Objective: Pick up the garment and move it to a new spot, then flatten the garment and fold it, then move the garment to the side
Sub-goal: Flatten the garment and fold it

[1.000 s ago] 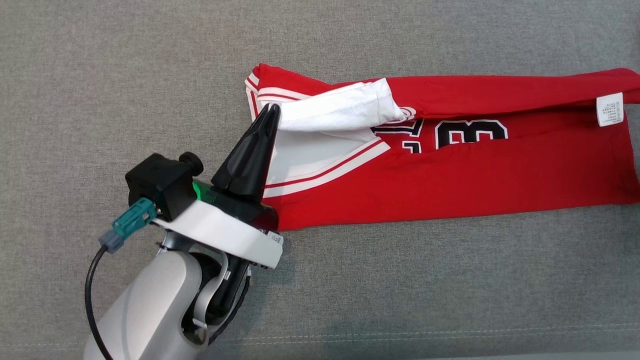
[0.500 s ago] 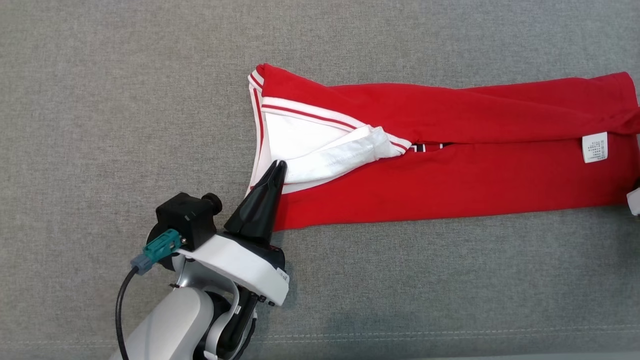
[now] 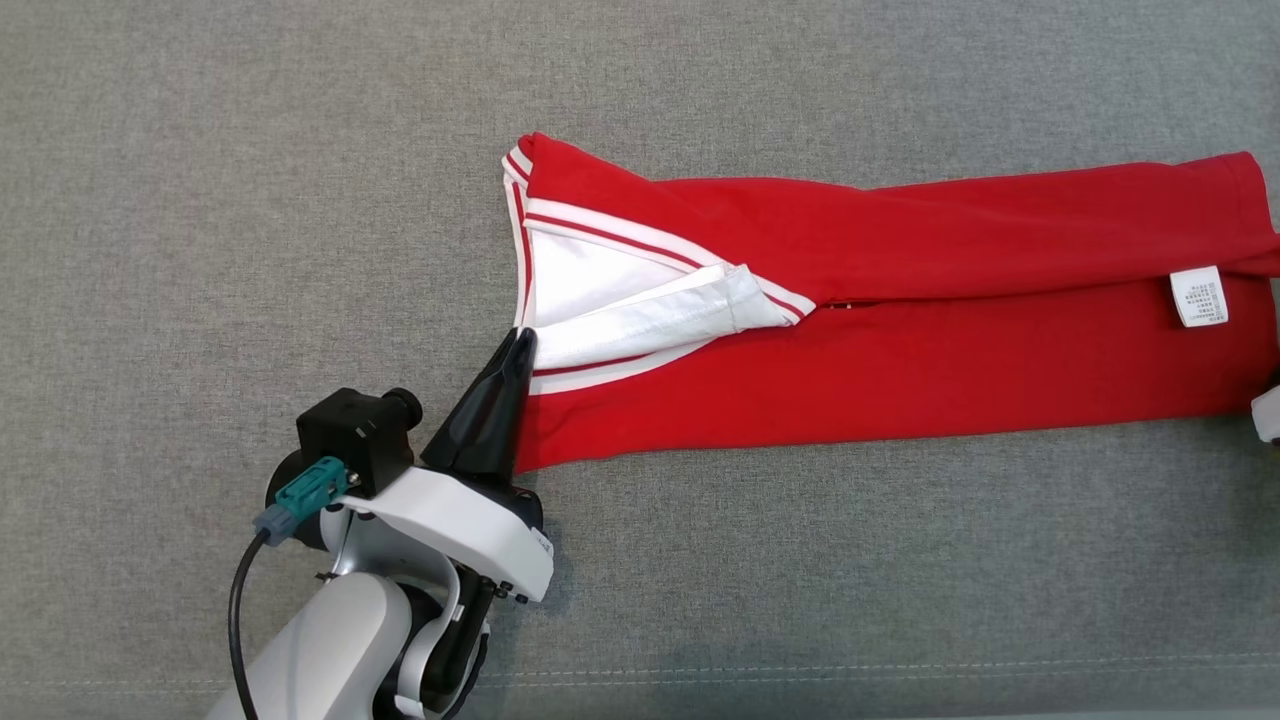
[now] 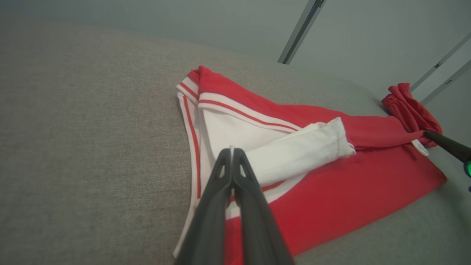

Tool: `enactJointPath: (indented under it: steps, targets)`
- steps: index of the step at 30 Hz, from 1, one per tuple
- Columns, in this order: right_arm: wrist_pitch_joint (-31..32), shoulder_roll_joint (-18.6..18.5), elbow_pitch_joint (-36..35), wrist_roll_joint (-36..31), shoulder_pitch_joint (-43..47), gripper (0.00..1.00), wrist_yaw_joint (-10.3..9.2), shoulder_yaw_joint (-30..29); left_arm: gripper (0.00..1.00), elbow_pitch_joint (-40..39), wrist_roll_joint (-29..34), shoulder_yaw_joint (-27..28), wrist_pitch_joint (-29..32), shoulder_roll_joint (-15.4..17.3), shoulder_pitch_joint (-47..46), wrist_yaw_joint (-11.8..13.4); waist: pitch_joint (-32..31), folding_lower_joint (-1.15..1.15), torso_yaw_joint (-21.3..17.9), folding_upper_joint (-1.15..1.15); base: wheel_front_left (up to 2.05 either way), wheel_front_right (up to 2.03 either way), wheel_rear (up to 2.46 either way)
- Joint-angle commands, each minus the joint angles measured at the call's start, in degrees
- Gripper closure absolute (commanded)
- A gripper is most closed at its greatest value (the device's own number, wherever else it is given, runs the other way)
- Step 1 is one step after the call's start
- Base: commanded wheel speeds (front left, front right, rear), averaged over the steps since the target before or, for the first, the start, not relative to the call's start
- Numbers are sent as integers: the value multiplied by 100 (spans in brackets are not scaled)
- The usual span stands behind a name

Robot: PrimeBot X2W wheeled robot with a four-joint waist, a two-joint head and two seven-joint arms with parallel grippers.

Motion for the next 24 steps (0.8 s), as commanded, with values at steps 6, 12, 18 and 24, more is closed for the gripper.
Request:
enactJointPath:
  steps: [6,12,18,24]
  targets:
    - [-76,0,71,-120,297,100,-1,24,100,-150,-16,176,36,125,110,123,-2,0,-19,0,0,0,0]
    - [-76,67,210,-155,265,100,-1,98,100,133,63,42,114,123,76,138,-27,0,-48,0,0,0,0]
    - [-76,134,290,-285,219,32,-1,147,18,438,19,0,49,-3,45,111,-184,0,-83,0,0,0,0]
    - [-77,210,171,-663,273,0,-1,-93,0,713,6,85,-232,-97,107,177,-470,0,-115,0,0,0,0]
